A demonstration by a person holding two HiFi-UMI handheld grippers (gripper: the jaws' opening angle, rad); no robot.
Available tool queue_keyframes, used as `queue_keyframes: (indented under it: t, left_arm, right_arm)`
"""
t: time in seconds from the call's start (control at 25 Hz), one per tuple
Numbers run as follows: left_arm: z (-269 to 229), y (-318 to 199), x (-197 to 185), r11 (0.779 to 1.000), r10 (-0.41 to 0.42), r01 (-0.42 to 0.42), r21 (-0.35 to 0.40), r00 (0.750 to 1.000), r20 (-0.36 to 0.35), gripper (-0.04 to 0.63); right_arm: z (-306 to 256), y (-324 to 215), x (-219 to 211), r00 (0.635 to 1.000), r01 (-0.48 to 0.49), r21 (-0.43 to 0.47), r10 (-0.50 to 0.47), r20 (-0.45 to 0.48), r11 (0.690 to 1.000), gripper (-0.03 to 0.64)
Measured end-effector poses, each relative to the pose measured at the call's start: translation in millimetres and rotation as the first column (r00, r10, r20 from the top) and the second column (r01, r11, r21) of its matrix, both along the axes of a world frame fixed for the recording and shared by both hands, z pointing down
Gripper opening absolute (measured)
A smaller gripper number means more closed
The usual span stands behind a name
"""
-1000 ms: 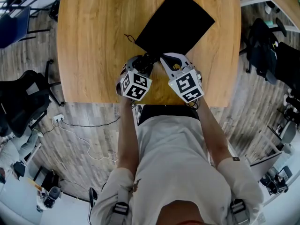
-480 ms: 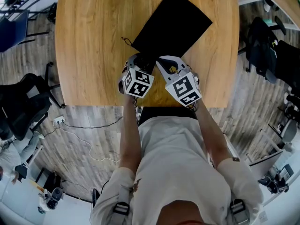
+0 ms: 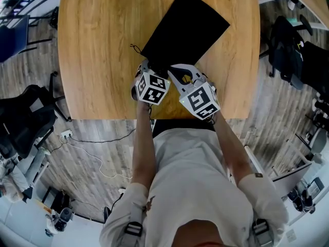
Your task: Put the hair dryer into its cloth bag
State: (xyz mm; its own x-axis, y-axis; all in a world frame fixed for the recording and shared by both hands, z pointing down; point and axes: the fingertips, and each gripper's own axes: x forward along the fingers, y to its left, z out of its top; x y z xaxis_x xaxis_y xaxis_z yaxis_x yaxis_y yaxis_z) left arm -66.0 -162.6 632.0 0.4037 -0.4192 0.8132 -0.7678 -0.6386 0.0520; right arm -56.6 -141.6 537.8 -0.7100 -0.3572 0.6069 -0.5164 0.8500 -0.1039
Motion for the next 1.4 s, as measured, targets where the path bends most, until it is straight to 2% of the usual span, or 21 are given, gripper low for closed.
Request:
queue_keyframes:
  t: [0.4,0.68,1.0,1.16,1.4]
  left_arm:
    - [9,-10,9,1.000,0.003,-0.003,0.011,1.000,-0.001,0.244]
    - [17,-16,11,0.998,-0.009,0.009,0.056,1.000,-0.001,0.252]
    - [12,-11,7,0.995,-0.038,0.038,0.096,0.999,-0.002,0.293]
    - [12,5,-5,0.996,-0.016,0.014,0.090,1.000,0.023,0.318]
    - [17,28,-21,0.998,-0.036,0.033,0.054,0.998,0.049,0.324]
  right_arm:
    - [1,0,4,0.999,0.002,-0.030,-0.001,0.044,1.000,0.028]
    - [3,-1,7,0.999,-0.001,-0.037,0.003,0.051,0.999,0.028]
    - [3,-2,11,0.998,-0.010,-0.037,0.012,0.054,0.999,0.028]
    - [3,-1,12,0.998,-0.012,-0.034,0.014,0.054,0.999,0.028]
    - [3,0,13,0.998,-0.015,-0.033,0.016,0.053,0.999,0.028]
